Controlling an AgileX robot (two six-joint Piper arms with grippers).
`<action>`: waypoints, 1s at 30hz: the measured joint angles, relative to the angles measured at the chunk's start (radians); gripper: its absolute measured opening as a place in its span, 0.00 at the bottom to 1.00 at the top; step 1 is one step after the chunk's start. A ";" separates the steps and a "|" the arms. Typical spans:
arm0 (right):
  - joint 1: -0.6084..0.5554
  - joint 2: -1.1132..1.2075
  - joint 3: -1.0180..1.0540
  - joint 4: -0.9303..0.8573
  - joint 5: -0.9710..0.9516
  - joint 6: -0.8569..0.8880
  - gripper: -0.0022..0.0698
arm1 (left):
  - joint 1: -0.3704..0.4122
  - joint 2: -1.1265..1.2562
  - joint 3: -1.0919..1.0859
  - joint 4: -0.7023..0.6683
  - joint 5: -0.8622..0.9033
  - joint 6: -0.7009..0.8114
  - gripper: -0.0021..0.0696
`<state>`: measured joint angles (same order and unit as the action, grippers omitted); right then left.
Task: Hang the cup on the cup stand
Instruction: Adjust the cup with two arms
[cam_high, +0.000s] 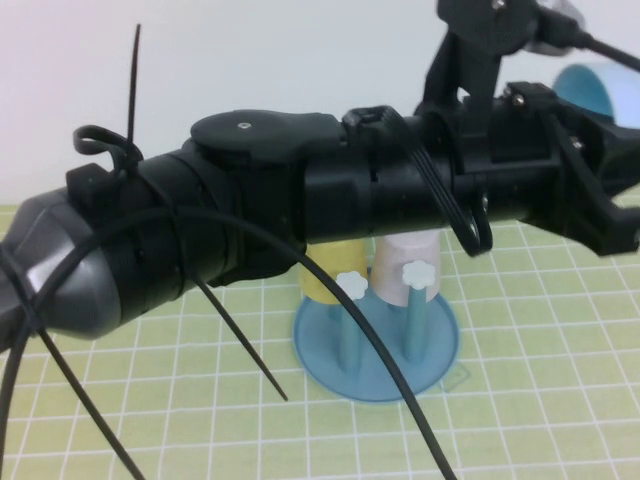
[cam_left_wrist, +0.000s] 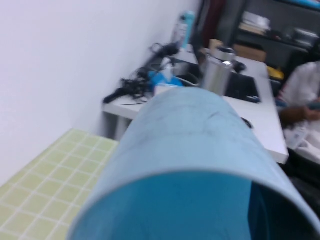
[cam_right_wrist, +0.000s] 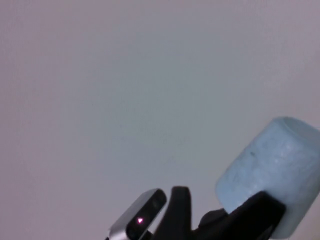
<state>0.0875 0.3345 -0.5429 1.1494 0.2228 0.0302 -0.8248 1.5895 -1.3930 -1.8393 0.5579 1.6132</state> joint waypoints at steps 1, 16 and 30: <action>0.000 -0.013 0.025 0.054 0.000 0.000 0.96 | -0.002 0.000 0.000 0.000 0.008 0.000 0.03; 0.000 -0.104 0.347 0.226 0.108 -0.568 0.89 | -0.002 0.002 0.000 0.002 0.040 -0.067 0.03; 0.000 0.055 0.352 -0.627 -0.120 -0.931 0.65 | -0.002 0.002 0.000 0.001 0.060 -0.088 0.03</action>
<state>0.0875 0.3894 -0.1907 0.5227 0.1029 -0.9004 -0.8268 1.5911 -1.3930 -1.8385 0.6181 1.5255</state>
